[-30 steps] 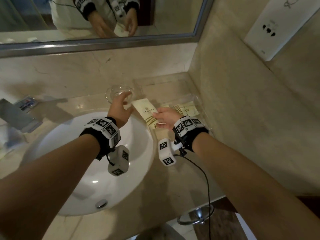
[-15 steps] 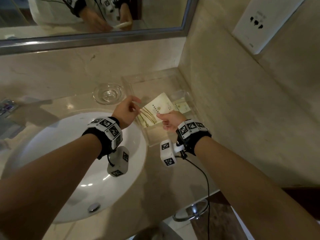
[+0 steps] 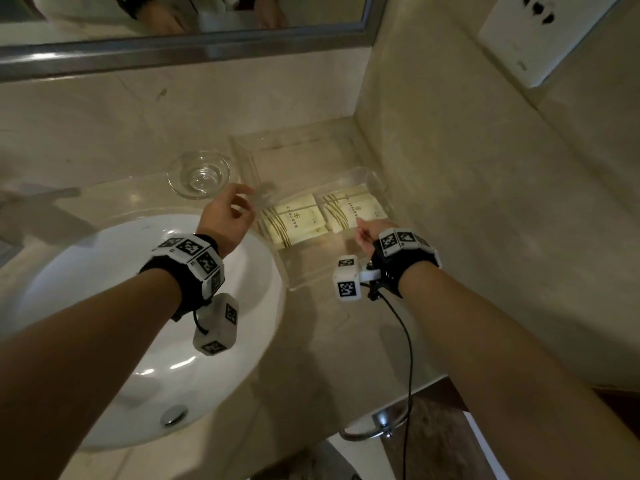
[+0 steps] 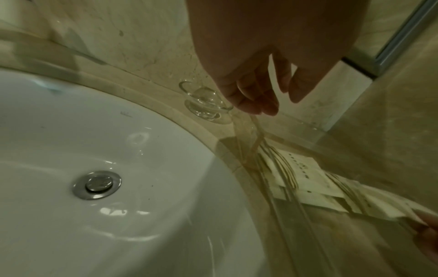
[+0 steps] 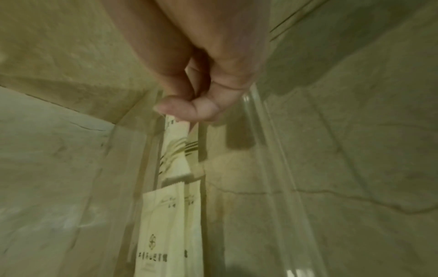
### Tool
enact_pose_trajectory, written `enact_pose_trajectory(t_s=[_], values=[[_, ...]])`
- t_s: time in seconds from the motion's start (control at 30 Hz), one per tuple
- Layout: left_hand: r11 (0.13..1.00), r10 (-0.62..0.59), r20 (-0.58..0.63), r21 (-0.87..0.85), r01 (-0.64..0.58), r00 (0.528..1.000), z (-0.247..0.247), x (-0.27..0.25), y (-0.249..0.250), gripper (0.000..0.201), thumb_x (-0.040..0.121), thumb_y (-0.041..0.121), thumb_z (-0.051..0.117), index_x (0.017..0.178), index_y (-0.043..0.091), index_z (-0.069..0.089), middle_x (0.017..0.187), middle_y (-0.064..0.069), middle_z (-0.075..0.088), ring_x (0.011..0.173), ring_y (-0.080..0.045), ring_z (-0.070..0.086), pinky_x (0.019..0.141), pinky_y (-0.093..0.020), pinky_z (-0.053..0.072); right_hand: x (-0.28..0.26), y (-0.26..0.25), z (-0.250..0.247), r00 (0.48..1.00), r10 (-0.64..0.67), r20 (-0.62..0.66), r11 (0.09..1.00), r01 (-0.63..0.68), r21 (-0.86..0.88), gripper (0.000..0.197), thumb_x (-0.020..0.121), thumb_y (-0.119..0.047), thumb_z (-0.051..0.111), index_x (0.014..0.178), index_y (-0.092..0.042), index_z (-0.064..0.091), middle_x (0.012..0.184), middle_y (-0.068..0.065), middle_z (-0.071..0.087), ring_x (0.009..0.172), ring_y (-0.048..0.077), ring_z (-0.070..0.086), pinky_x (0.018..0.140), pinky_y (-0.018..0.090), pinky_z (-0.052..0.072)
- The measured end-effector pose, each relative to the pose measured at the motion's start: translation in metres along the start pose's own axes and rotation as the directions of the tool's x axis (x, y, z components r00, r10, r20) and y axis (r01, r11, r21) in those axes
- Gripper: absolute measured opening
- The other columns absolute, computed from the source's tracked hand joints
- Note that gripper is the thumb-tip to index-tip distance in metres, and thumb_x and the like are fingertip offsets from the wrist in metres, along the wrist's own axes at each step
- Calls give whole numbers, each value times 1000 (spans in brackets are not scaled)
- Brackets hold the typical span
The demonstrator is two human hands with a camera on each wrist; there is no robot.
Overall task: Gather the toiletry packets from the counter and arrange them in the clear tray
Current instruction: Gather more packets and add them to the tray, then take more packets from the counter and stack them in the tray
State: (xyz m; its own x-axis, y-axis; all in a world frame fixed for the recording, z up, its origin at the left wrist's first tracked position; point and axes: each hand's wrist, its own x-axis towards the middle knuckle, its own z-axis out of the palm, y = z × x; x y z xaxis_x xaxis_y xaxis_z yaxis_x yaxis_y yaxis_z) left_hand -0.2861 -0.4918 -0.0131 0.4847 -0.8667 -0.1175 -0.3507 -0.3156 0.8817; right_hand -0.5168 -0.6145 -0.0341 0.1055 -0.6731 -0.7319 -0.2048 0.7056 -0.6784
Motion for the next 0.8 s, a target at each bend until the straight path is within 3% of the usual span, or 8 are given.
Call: enact_pose_trajectory(t_s=[0.2, 0.27, 0.33, 0.4, 0.47, 0.57, 0.67, 0.8], values=[[998, -45, -28, 48, 47, 999, -8, 1, -13, 28, 87, 5, 53, 114, 13, 56, 94, -5, 57, 71, -17, 55, 61, -18, 42, 20, -11, 11, 999, -27, -24, 996, 25, -89, 27, 97, -19, 46, 71, -18, 42, 28, -17, 52, 59, 5, 56, 59, 13, 49], [997, -54, -35, 47, 55, 998, -12, 2, -19, 28, 88, 5, 52, 114, 13, 56, 94, -5, 58, 76, -21, 56, 61, -17, 43, 26, -11, 16, 999, -14, -31, 993, 11, -116, 37, 100, -25, 41, 65, -13, 41, 23, -5, 47, 35, 4, 50, 39, 14, 40], [996, -68, -38, 47, 70, 997, -14, 2, -23, 28, 88, 6, 52, 115, 15, 55, 95, -5, 58, 78, -21, 56, 61, -17, 43, 26, -11, 17, 999, 15, -34, 984, -21, -175, 40, 98, -37, 40, 66, -15, 45, 24, -5, 46, 19, 5, 43, 36, 21, 37], [996, -72, -42, 42, 74, 997, -16, 1, -26, 28, 88, 7, 52, 114, 16, 55, 95, -4, 58, 78, -22, 57, 61, -17, 43, 27, -8, 17, 999, 29, -43, 967, -39, -250, 39, 94, -50, 41, 68, -22, 49, 28, -9, 51, 22, 4, 49, 49, 28, 37], [996, -78, -40, 40, 80, 996, -17, -1, -26, 27, 88, 8, 51, 113, 16, 56, 95, -4, 58, 79, -22, 57, 60, -17, 43, 28, -7, 20, 998, 21, -62, 954, -38, -297, 43, 93, -54, 38, 68, -22, 51, 40, -4, 56, 37, 13, 57, 55, 29, 38], [996, -90, -48, 19, 91, 995, -24, -3, -21, 27, 88, 8, 51, 113, 17, 56, 95, -4, 58, 80, -21, 58, 61, -20, 43, 11, -10, 34, 996, -1, -88, 936, -30, -351, 45, 92, -53, 38, 65, -20, 55, 64, 0, 46, 58, 19, 45, 69, 33, 40], [998, -65, -91, 2, 65, 994, -41, -8, -12, 28, 88, 8, 51, 114, 16, 55, 94, -5, 58, 81, -22, 58, 69, -28, 43, -12, -17, 67, 999, -54, -1, 935, 50, -352, 28, 92, -34, 49, 68, -21, 50, 69, -4, 48, 59, 10, 46, 59, 22, 42], [996, -69, -170, -65, 59, 983, -83, -21, -11, 27, 86, 7, 52, 112, 14, 57, 90, -8, 59, 75, -22, 58, 68, -27, 46, -51, -29, 145, 979, -154, 133, 888, 197, -416, 34, 86, -16, 54, 53, -14, 48, 56, -1, 45, 47, 12, 37, 47, 24, 31]])
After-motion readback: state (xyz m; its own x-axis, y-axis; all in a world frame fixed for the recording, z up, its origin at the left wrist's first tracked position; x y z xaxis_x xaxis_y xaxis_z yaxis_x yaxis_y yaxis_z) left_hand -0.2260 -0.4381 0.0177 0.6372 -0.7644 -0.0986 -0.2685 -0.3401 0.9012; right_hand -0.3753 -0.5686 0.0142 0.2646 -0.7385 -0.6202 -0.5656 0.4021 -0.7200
